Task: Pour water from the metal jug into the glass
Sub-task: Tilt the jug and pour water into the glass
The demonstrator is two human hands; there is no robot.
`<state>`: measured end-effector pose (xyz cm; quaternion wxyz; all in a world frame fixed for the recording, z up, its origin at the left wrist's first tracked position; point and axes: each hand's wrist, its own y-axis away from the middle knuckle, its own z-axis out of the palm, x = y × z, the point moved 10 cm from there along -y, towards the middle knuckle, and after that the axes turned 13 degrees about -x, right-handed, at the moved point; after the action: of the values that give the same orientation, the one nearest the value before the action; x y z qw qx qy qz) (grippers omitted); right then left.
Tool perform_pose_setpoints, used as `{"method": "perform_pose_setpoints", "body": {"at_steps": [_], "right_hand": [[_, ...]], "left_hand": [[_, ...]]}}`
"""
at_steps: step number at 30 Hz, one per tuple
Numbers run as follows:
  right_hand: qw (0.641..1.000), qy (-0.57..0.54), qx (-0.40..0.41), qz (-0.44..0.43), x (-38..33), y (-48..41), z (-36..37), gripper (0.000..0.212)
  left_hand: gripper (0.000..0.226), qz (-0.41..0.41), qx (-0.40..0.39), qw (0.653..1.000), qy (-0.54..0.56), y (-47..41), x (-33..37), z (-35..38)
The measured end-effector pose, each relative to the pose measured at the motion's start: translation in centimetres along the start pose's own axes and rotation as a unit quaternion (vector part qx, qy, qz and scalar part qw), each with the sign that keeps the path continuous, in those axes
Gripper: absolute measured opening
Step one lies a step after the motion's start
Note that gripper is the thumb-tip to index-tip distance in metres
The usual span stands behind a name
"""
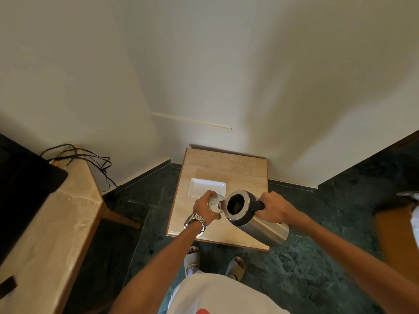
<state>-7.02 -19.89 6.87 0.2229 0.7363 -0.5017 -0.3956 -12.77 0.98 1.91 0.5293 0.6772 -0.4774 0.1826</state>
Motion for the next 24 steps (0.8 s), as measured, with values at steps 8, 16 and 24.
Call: {"method": "perform_pose_setpoints", "body": {"at_steps": [8,16,24], "right_hand": [[1.000,0.006,-0.020,0.005,-0.7,-0.5,0.0,0.010],[0.999,0.018,-0.026,0.006,-1.4,-0.8,-0.1,0.013],[0.999,0.037,-0.024,0.010,-2.0,-0.6,-0.6,0.017]], "left_hand": [[0.074,-0.002,0.007,1.000,0.008,0.1,-0.3,-0.1],[0.074,0.003,0.001,1.000,0.000,0.1,-0.1,-0.2],[0.074,0.003,-0.001,1.000,0.000,0.1,0.1,-0.3]]}}
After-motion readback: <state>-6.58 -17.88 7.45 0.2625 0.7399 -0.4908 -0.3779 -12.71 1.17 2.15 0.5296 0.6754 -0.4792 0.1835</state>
